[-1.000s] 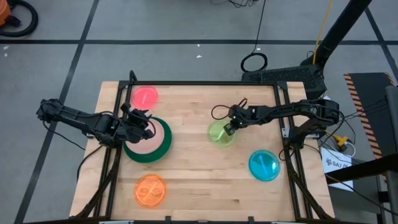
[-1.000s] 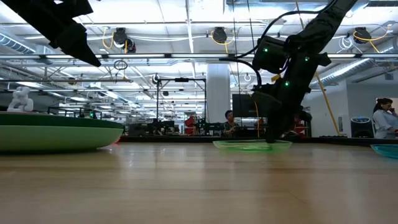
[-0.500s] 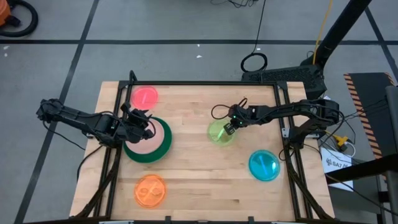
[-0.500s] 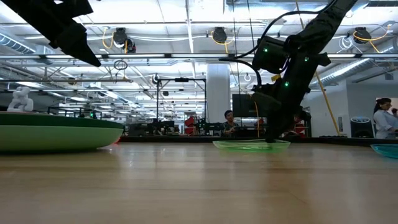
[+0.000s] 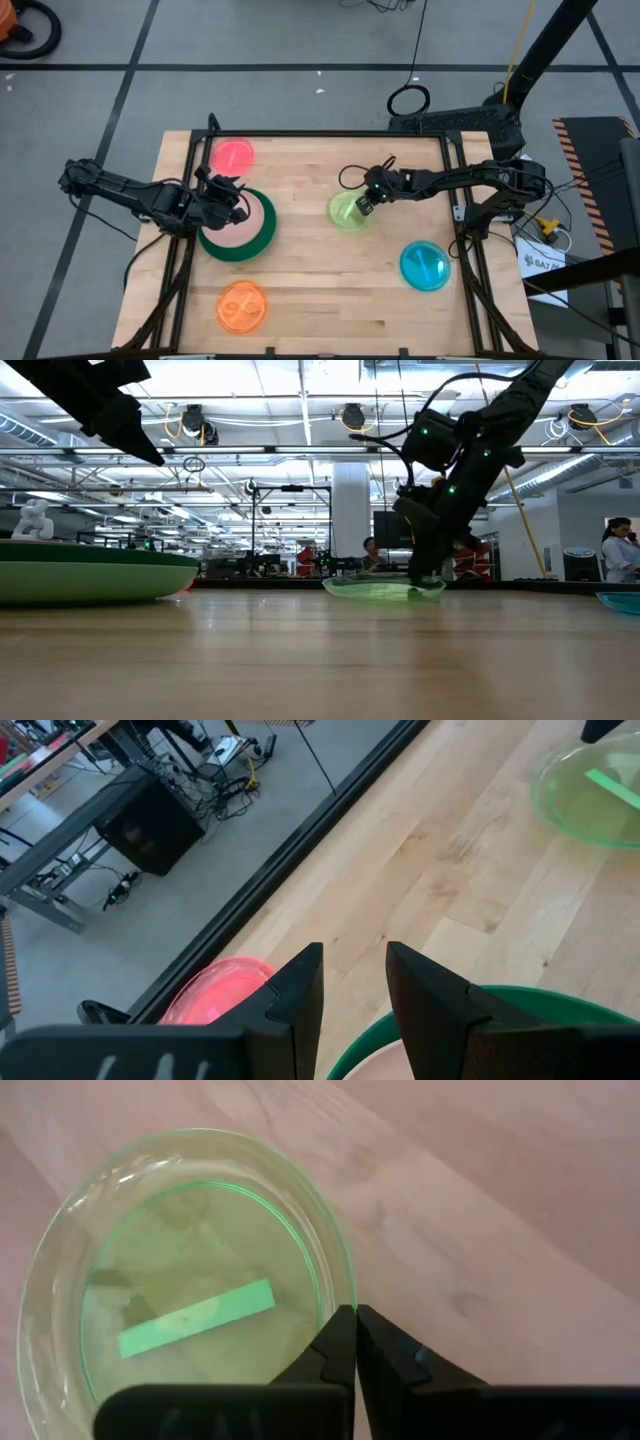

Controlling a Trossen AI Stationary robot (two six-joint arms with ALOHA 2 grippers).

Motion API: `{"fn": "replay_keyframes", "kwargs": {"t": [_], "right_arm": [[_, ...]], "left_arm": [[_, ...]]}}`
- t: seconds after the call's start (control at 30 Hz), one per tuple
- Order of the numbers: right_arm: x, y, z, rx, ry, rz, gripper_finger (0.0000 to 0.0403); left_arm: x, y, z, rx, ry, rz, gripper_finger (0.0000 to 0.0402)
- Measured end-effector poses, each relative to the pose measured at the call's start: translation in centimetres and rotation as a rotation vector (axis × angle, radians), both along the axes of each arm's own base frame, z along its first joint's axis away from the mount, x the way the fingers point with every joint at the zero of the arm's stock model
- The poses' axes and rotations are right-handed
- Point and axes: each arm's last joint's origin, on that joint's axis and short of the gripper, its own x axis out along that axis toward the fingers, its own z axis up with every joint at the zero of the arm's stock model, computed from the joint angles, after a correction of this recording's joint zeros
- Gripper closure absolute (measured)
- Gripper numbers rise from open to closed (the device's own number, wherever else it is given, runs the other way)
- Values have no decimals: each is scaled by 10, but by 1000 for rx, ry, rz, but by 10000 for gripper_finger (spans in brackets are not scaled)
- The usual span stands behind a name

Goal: Stack plastic plates
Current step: Stack the green plate on top of the light pink

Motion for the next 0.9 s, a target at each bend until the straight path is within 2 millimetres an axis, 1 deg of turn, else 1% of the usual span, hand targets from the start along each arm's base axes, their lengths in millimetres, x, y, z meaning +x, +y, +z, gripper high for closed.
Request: {"fn": "replay_keyframes", "kwargs": {"t": [0.53,0.9], "right_arm": [[19,-5,17,-215,-186,178,403],[30,-8,34,-380,-333,255,403]], "left_arm": [[5,-1,4,-7,-62,-11,282],[5,-1,4,-12,-69,-8,282]]}}
